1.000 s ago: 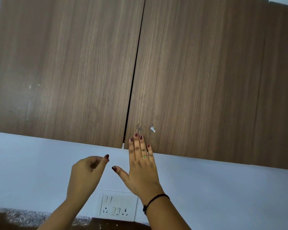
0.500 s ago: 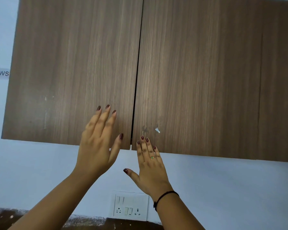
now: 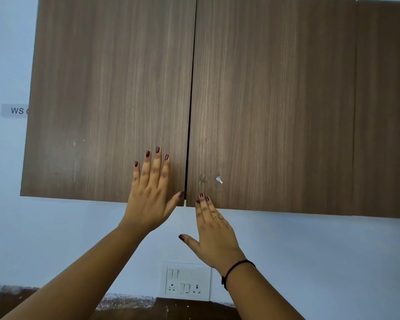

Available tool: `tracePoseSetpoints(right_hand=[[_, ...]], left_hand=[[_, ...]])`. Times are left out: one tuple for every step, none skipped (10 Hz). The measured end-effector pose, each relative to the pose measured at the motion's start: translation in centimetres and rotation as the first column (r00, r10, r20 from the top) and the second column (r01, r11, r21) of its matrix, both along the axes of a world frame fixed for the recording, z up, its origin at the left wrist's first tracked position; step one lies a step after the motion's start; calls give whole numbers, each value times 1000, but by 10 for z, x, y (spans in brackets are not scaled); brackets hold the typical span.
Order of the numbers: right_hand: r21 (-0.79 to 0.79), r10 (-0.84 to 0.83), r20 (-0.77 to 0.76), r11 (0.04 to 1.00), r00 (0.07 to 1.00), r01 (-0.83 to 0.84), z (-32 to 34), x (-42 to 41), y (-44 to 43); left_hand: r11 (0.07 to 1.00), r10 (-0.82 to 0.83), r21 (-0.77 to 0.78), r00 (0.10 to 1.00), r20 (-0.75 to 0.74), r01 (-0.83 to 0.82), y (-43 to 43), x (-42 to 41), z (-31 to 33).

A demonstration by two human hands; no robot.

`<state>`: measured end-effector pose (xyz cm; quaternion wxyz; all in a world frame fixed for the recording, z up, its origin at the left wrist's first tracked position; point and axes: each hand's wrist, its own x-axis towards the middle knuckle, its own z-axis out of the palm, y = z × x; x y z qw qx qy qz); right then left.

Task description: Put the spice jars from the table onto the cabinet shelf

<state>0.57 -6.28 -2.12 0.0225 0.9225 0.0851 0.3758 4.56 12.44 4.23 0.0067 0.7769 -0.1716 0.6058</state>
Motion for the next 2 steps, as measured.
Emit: tracePoseSetpoints(right_hand=[[9,13,-51,1000,999,-13,-3,-24,-9],[-4,9,-22,1000,1000,-9,-3,-49,-15]], left_hand=[[1000,-7,7,1000,-17,7,1,-3,-3],[999,-34,-8,999,-13,34,-4,-15,2]])
